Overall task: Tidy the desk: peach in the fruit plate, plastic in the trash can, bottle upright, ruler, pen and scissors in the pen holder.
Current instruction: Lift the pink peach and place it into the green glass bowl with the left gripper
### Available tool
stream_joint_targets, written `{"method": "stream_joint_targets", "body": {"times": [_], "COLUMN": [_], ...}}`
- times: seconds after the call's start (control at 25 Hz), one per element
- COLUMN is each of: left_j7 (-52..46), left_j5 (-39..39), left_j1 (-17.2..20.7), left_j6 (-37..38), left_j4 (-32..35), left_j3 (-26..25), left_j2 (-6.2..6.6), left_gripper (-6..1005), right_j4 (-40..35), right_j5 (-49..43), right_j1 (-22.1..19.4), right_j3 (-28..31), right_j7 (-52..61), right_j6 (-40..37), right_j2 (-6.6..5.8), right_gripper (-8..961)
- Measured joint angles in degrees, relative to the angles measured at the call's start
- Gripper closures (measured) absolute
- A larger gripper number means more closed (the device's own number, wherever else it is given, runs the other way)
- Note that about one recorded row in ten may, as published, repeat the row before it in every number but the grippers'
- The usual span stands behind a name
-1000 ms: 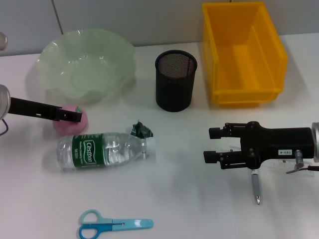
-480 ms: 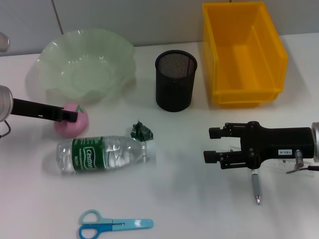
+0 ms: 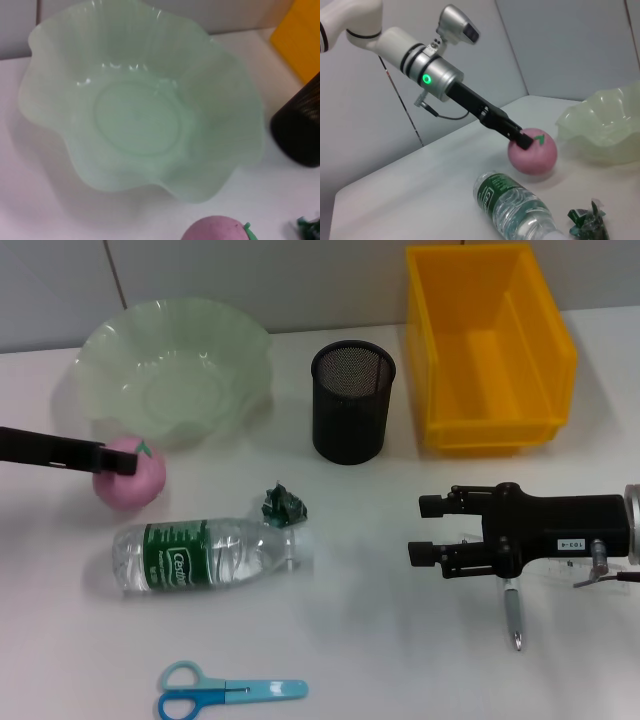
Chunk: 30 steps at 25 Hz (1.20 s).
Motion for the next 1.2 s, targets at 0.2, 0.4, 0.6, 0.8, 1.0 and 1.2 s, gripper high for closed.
{"method": "stream_joint_targets", "body": {"times": [0.2,0.4,0.6,0.8,1.0,1.2], "left_j7": [1.25,4.02,10.01,15.22,16.98,17.03], "left_j5": [-6.47,-17.84,-21.90,-26.15,-26.70,-26.88], "left_j1": [1.08,3.05,3.13,-0.13,-3.06,-4.18], "left_j6": [5.69,3.01,-6.76,-19.27,-30.59,-35.90], "left_j4": [2.49,1.86,0.15,-8.49,-13.35,-15.59], "left_j3": [-5.07,-5.27,-4.19,2.22,7.39,10.55], "left_j2": [0.94,1.35,-1.36,-1.33,-1.68,-1.68], "left_gripper": [711,748,787,846,887,848], "right_j4": [0.00,0.00,0.00,0.00,0.00,0.09], "right_j5": [0.00,0.00,0.00,0.00,0.00,0.00], "right_j1": [0.05,0.04,0.03,0.05,0.08,0.13], "right_j3": [0.00,0.00,0.00,0.00,0.00,0.00], "right_j7": [0.00,0.00,0.00,0.00,0.00,0.00], "right_j6": [0.04,-0.08,-0.11,-0.17,-0.21,-0.23], "right_j2": [0.00,0.00,0.00,0.04,0.17,0.17], "right_gripper": [176,176,176,176,176,176]}}
